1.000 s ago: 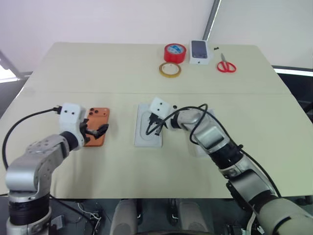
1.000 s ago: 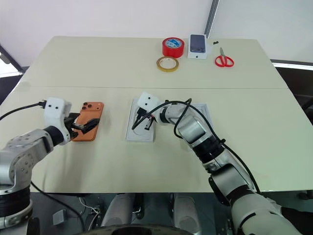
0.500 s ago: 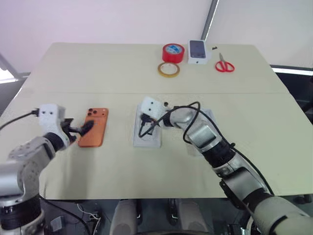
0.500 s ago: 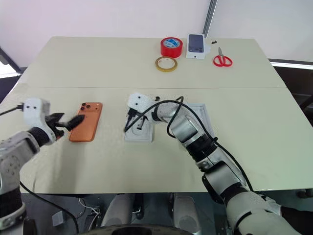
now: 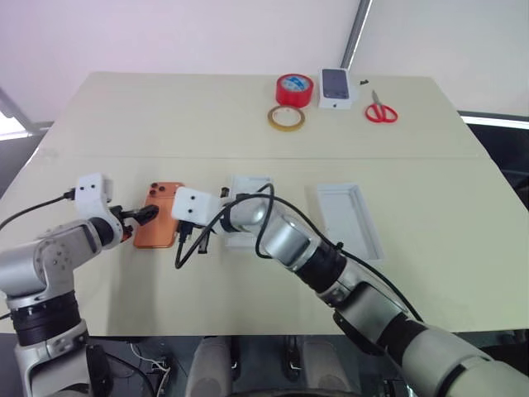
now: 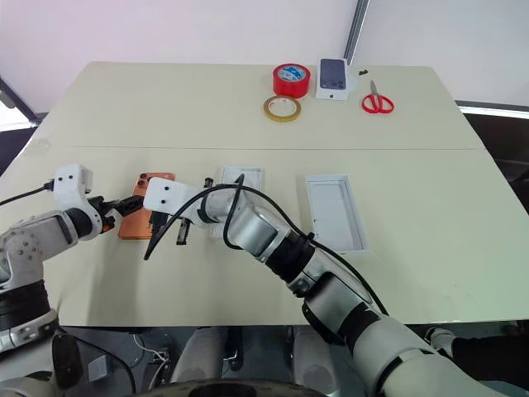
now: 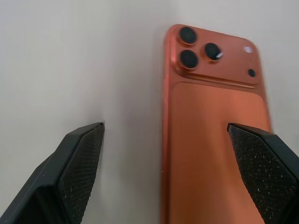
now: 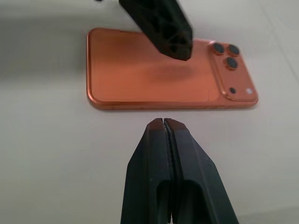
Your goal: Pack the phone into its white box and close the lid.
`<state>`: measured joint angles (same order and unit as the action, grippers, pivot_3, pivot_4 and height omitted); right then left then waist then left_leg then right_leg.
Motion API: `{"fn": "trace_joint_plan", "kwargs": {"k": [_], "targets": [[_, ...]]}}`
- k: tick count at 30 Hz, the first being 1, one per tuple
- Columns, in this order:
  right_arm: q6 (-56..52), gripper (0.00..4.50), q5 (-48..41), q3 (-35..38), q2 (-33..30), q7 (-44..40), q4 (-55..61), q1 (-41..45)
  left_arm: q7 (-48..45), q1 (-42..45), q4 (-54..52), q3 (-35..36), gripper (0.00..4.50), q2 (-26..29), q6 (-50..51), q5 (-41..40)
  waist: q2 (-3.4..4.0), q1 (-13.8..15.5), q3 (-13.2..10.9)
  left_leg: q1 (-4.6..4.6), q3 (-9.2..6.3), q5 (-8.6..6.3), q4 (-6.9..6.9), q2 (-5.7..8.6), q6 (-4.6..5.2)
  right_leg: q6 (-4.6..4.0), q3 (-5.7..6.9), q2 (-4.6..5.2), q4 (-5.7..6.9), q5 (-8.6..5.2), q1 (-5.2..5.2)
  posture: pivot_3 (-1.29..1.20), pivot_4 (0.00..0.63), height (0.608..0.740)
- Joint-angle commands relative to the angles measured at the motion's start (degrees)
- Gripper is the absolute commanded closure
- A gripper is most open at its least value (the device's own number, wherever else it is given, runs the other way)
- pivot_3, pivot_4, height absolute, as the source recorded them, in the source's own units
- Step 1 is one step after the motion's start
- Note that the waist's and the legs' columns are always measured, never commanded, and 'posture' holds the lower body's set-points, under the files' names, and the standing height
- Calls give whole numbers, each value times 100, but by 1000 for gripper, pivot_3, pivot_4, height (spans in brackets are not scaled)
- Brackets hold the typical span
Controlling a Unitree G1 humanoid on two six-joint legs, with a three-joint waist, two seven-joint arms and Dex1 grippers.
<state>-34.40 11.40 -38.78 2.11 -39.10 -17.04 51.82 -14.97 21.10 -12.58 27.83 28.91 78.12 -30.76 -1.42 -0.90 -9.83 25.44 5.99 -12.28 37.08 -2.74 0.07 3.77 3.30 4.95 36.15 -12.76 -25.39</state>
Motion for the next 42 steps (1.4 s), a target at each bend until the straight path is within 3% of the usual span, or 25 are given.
{"fn": "trace_joint_plan", "kwargs": {"k": [1, 9, 16, 21, 26, 34, 42], "targets": [[129, 4495, 263, -155, 67, 25, -138, 190, -173, -54, -373, -136, 56, -327, 590, -436, 0, -2, 0, 0, 0, 0, 0, 0, 0, 0, 0, 2, 0, 0, 0, 0, 150, 740], [514, 4495, 575, -196, -55, -100, -361, 243, -23, -46, -981, 176, 56, -1249, 1386, -506, 3, 1, 3, -2, -1, -1, -4, 6, 0, -1, -2, 10, -2, 0, 1, 0, 150, 740], [717, 4495, 753, -201, -76, -214, -368, 165, 113, 159, -1038, 484, 56, -1692, 1438, -704, 4, 12, 8, -4, -2, -1, -5, 7, 0, -2, -1, 10, -3, -1, 4, 0, 150, 740], [731, 4495, 822, -162, -62, -254, -334, 106, 187, 293, -916, 769, 56, -1698, 1438, -740, 4, 13, 8, -4, -3, -1, -5, 7, 0, -2, -1, 10, -3, -1, 3, 0, 150, 740], [759, 4495, 876, -149, -82, -288, -281, 41, 432, 601, -546, 1501, 56, -1875, 1438, -1090, 4, 10, 8, -3, -6, -1, -4, 6, 0, -2, 1, 10, -3, -1, 3, 0, 150, 740], [795, 4495, 913, -115, -75, -312, -286, 39, 828, 498, -513, 1340, 56, -1667, 1438, -1661, 1, -38, 7, -1, -6, 0, -7, 3, 0, -1, -1, 8, -3, 0, 0, 0, 150, 740], [806, 4495, 933, -106, -107, -349, -231, 13, 1207, 681, -249, 1844, 56, -1557, 1438, -1856, 1, -49, 6, -1, -6, -1, -12, 2, -1, -2, -1, 8, -3, -1, -5, 0, 150, 740]]}}
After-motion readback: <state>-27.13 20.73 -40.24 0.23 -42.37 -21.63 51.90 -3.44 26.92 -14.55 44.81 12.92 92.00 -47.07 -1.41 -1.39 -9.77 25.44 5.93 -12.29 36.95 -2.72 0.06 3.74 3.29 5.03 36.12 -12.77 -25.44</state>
